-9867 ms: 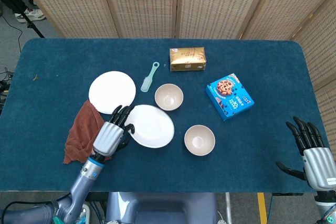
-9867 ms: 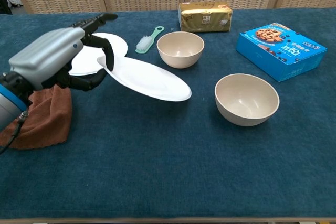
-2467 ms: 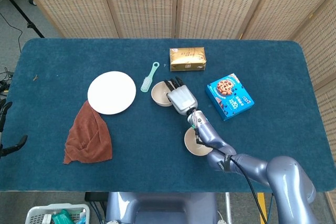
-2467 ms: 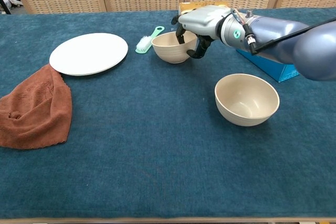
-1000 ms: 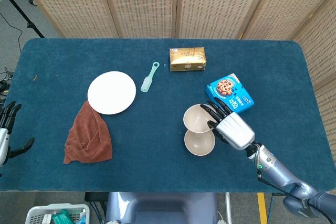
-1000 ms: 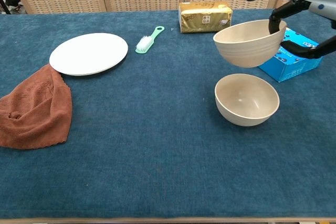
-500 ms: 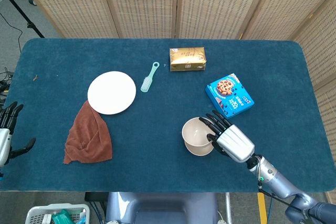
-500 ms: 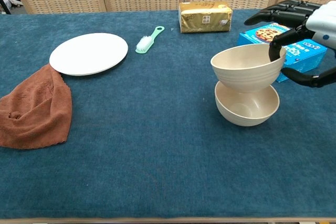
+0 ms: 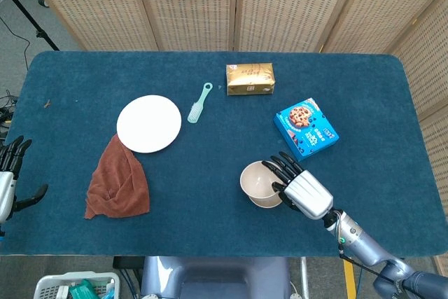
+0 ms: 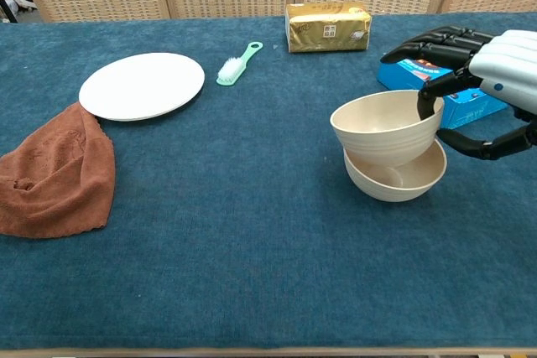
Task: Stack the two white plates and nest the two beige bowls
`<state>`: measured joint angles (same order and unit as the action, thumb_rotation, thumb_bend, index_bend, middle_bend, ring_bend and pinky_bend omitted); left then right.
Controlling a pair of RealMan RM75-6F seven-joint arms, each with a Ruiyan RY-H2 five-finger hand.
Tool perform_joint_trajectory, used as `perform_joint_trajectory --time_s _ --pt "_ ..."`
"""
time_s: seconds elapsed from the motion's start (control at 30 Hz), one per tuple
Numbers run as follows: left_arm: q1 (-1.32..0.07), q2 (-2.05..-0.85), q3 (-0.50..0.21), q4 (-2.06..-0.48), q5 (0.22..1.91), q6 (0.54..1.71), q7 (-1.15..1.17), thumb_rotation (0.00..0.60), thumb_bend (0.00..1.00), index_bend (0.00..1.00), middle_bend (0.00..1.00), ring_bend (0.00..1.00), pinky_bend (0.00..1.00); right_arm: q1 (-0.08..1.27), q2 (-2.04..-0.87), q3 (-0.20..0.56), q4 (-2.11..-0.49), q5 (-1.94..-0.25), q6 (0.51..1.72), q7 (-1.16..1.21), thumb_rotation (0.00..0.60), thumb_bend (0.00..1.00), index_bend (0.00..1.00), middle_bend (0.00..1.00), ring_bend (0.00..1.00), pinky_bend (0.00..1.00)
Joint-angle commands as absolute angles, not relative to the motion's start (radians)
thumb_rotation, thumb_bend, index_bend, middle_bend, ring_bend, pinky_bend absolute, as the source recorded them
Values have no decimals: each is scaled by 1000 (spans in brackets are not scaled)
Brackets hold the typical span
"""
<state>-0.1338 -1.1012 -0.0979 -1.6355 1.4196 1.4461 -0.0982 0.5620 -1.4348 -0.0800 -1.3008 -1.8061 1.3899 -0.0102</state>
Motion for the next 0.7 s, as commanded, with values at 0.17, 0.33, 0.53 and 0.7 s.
perform_joint_trajectory --time_s 0.17,0.33,0.53,0.7 --pt "-134 -1103 -98 -1636 1419 1444 -96 600 267 0 0 0 0 557 -1444 -81 -1297 -1809 1376 -17 600 530 553 70 0 0" --pt "-135 -1104 -97 -1636 1419 1444 -93 600 266 0 0 0 0 559 -1436 -90 -1317 -1811 1346 -35 600 530 300 7 0 0" --pt "-134 -1103 -99 -1636 1417 1445 -97 600 267 0 0 0 0 554 -1410 -106 -1370 -1810 1299 -109 600 530 124 0 0 0" --pt "-134 -1102 -98 -1636 1418 1443 -100 600 266 0 0 0 0 541 -1381 -111 -1428 -1804 1287 -153 600 530 75 0 0 0"
